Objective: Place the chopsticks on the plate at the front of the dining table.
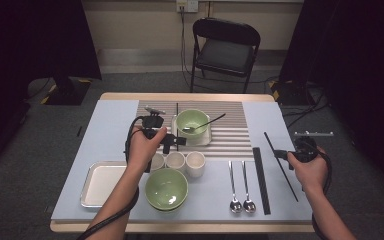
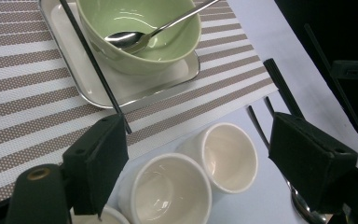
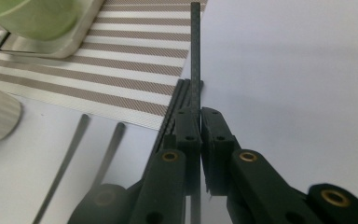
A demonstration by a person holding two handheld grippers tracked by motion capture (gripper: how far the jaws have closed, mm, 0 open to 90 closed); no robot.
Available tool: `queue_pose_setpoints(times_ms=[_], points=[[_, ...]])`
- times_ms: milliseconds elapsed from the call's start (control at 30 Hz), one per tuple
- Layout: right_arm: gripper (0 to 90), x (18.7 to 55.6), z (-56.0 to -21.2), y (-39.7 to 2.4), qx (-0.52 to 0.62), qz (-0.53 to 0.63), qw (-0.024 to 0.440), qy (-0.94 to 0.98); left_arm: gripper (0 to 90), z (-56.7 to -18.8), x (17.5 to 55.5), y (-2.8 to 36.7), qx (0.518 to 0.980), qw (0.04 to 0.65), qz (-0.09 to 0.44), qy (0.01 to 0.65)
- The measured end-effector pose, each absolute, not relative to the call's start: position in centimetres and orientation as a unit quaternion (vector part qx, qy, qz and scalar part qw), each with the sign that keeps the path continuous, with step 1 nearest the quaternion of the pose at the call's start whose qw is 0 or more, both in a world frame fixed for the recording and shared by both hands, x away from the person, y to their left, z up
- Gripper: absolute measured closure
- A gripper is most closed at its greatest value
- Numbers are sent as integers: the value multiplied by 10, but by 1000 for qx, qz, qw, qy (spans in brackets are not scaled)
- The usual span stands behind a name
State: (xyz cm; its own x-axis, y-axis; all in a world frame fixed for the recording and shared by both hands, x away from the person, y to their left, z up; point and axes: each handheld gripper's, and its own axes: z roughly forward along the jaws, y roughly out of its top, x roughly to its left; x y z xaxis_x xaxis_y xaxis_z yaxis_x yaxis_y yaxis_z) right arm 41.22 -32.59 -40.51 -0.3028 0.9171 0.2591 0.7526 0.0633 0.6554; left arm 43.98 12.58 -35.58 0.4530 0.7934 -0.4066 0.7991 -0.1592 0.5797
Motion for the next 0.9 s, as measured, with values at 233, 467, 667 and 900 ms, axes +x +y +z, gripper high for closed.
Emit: queue_pose_setpoints(times_ms=[233,467,667,900], points=[[868,414,-396,-313,570,376,115,721,191,-357,437,121,770,373,-4,518],[867,416,-386,-300,561,386,115,723,191,-358,432,118,777,366,-1,513],[868,419,-377,-290,554,393,111,725,188,-359,429,114,780,364,0,509],[868,420,-367,-277,544,403,115,727,188,-359,426,105,784,366,-1,502]])
